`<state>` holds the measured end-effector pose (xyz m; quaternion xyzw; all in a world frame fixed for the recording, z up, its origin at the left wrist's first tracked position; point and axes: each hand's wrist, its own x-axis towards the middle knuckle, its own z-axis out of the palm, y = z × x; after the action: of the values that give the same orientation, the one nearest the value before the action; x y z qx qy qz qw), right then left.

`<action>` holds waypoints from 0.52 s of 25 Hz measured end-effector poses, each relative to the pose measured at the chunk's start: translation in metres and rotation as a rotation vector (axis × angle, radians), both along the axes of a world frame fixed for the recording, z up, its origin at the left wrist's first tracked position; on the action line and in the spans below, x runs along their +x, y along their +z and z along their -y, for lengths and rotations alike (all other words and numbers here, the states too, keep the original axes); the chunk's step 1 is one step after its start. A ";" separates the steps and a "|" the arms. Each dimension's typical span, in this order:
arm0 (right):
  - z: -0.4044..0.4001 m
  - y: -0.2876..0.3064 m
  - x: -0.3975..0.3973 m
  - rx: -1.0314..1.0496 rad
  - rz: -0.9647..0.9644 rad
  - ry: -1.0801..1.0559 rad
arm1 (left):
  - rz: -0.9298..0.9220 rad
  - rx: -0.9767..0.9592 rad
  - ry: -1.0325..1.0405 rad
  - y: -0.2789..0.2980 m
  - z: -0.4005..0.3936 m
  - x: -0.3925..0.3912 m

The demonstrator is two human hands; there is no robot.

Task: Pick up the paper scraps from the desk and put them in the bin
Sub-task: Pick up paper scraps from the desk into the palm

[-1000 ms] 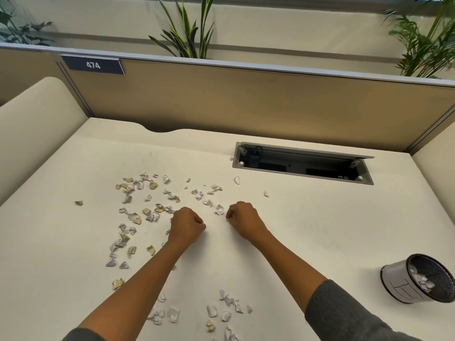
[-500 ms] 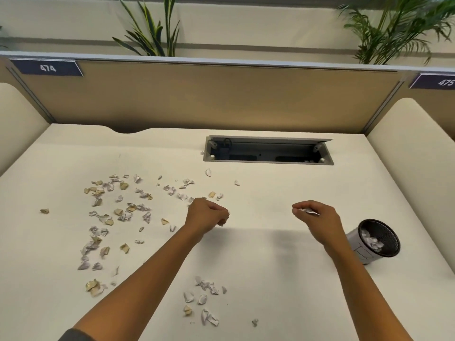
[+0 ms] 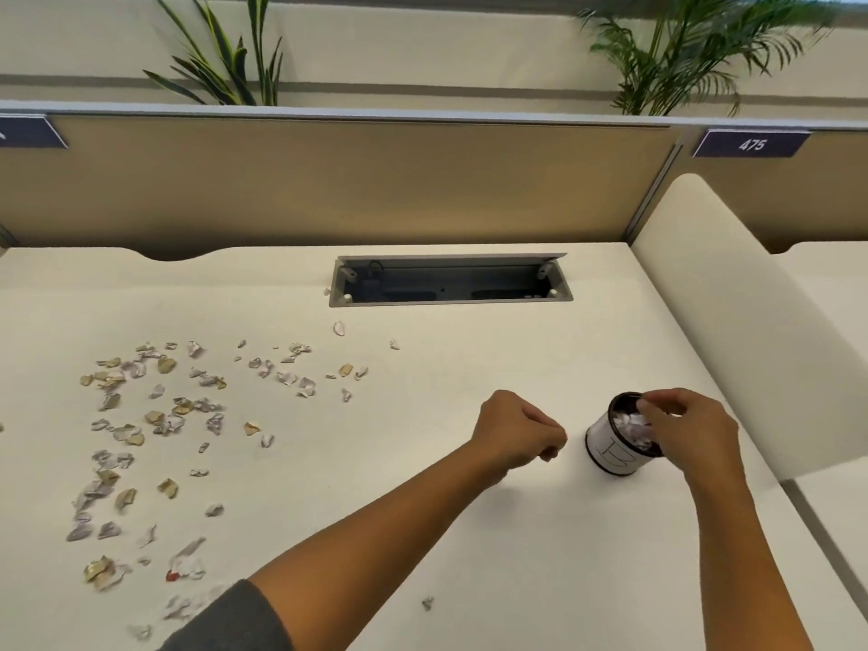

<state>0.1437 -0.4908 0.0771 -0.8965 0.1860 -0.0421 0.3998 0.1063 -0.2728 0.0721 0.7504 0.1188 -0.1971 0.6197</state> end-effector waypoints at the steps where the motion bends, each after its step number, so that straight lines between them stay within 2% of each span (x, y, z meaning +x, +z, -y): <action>1: 0.004 -0.001 0.001 0.025 0.000 -0.005 | 0.009 -0.002 -0.020 0.003 0.015 0.003; 8: 0.026 -0.002 -0.009 0.300 0.116 -0.108 | 0.041 0.000 -0.057 0.017 0.091 0.032; 13: 0.032 -0.001 -0.018 0.432 0.148 -0.075 | 0.210 0.200 -0.144 0.007 0.114 0.039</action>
<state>0.1258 -0.5230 0.0758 -0.7770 0.1943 -0.0818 0.5932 0.1448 -0.3873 0.0790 0.8315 0.0182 -0.1487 0.5350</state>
